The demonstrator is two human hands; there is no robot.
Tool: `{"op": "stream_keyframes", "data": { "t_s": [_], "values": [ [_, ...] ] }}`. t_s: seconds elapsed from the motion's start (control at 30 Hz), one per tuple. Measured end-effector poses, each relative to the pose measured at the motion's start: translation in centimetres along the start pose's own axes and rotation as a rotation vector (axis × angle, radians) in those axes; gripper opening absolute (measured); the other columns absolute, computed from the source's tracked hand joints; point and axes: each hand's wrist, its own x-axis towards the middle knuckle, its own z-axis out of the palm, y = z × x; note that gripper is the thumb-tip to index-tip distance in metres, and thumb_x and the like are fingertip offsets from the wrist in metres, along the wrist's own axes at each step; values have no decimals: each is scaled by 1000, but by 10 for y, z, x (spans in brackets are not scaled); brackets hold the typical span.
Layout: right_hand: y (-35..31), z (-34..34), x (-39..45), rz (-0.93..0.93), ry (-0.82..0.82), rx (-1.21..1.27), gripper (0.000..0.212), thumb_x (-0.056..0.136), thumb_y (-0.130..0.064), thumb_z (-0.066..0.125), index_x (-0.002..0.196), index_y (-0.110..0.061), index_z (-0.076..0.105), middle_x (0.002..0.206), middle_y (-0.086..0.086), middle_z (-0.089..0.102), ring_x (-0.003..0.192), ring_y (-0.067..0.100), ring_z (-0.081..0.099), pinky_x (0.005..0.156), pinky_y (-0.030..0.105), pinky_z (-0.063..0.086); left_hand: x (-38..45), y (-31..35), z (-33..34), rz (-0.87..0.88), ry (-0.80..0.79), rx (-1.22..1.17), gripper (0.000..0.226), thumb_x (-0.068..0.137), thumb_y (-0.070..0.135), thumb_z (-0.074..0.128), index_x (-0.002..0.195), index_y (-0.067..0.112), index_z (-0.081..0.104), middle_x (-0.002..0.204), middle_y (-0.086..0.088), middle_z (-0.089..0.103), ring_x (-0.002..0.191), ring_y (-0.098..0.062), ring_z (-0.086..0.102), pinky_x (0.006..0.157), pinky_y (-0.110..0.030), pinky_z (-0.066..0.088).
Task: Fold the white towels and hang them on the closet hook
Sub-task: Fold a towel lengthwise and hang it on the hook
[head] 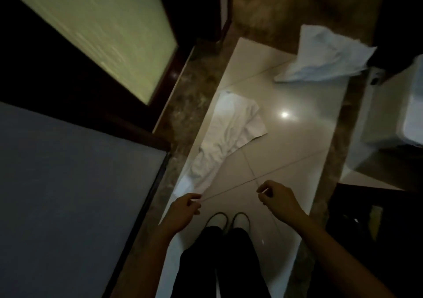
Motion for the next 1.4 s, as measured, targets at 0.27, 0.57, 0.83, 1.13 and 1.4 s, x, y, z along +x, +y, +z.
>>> {"op": "stream_keyframes", "data": {
  "t_s": [0.27, 0.57, 0.83, 1.13, 1.4],
  "values": [
    [28, 146, 97, 14, -168, -109, 15, 90, -11, 58, 105, -11, 63, 106, 9, 63, 86, 14, 53, 72, 20, 39, 101, -153, 26, -170, 153, -111, 29, 94, 4, 48, 121, 7, 58, 121, -16, 60, 108, -27, 59, 95, -35, 46],
    [79, 295, 221, 31, -220, -235, 15, 92, -14, 57, 105, -11, 63, 103, 11, 65, 79, 18, 58, 58, 19, 41, 268, -305, 49, -402, 292, -543, 35, 90, 1, 51, 124, 7, 54, 121, -22, 57, 103, -32, 58, 95, -40, 47],
    [126, 373, 311, 27, -198, -278, 8, 94, -15, 55, 100, -14, 60, 96, 7, 63, 64, 11, 54, 47, 16, 37, 402, -363, 63, -385, 316, -883, 55, 98, 18, 47, 147, 7, 23, 146, -16, 38, 127, -33, 42, 108, -44, 36],
    [137, 398, 358, -38, -154, -264, 11, 95, -13, 51, 101, -13, 60, 100, 13, 65, 86, 26, 62, 72, 36, 51, 455, -359, 73, -287, 562, -784, 50, 89, 25, 63, 130, -1, 50, 133, -18, 52, 120, -34, 50, 99, -38, 43],
    [99, 375, 291, -227, 40, -59, 35, 93, -16, 57, 127, -20, 47, 94, -1, 59, 73, -2, 52, 56, 11, 36, 347, -276, 62, 203, 637, -770, 26, 99, 20, 43, 124, 14, 48, 125, -8, 52, 116, -21, 50, 98, -37, 45]
  ]
}}
